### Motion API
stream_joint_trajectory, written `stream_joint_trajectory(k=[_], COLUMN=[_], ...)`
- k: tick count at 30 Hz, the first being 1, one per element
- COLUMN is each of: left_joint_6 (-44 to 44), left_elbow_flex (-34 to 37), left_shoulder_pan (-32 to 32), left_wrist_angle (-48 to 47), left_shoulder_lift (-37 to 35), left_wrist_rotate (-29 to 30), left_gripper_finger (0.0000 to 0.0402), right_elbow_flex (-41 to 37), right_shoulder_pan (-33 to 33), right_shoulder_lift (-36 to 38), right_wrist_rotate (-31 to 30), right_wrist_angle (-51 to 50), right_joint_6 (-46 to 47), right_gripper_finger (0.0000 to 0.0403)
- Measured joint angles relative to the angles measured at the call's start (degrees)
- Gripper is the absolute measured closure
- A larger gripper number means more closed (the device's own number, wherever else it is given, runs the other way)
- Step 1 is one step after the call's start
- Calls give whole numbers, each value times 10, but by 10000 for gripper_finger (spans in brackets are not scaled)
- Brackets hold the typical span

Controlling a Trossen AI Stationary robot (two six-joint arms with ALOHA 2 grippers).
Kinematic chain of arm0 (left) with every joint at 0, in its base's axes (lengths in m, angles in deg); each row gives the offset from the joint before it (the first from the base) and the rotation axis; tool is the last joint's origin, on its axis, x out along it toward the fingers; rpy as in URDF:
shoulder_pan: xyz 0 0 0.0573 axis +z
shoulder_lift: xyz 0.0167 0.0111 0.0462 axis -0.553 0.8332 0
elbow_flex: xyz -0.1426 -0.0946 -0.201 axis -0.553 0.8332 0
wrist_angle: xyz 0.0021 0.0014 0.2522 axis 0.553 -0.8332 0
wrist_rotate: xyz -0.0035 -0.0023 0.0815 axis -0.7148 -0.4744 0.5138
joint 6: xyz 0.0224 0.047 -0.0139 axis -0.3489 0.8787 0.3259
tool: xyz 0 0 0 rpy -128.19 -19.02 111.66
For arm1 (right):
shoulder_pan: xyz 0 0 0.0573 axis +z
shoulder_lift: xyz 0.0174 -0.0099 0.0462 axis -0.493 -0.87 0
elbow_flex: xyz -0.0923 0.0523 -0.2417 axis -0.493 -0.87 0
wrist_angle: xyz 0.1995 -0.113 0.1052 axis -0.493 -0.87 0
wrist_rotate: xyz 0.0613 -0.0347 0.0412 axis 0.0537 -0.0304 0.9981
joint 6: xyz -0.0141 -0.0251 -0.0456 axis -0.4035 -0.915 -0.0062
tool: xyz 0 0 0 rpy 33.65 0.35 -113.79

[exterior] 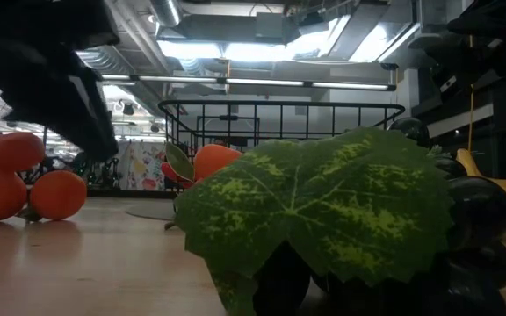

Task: Build produce basket
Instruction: Put the orange carrot into the wire basket

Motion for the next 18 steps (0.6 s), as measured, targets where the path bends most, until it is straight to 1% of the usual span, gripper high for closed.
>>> stream_joint_trajectory(k=[2, 3, 6, 8, 11, 15, 18], left_joint_6=[6, 6, 1, 5, 36, 106, 124], left_elbow_flex=[11, 15, 23, 30, 29, 30, 30], left_shoulder_pan=[-13, -17, -15, -12, -2, 15, 25], left_wrist_angle=[27, 34, 39, 53, 101, 177, 210], left_shoulder_lift=[0, 0, 13, 24, 52, 94, 117], left_wrist_rotate=[53, 68, 60, 61, 63, 65, 64], left_gripper_finger=[257, 261, 276, 293, 331, 390, 394], right_elbow_flex=[0, 0, 0, 0, 0, 0, 0], right_shoulder_pan=[0, 0, 0, 0, 0, 0, 0], right_shoulder_lift=[0, 0, 0, 0, 0, 0, 0], right_wrist_rotate=[0, 0, 0, 0, -1, -1, -1], right_wrist_angle=[1, 3, 3, 3, 3, 2, 2], right_joint_6=[0, 0, 0, 0, 0, 0, 0], right_gripper_finger=[263, 263, 263, 263, 263, 263, 263])
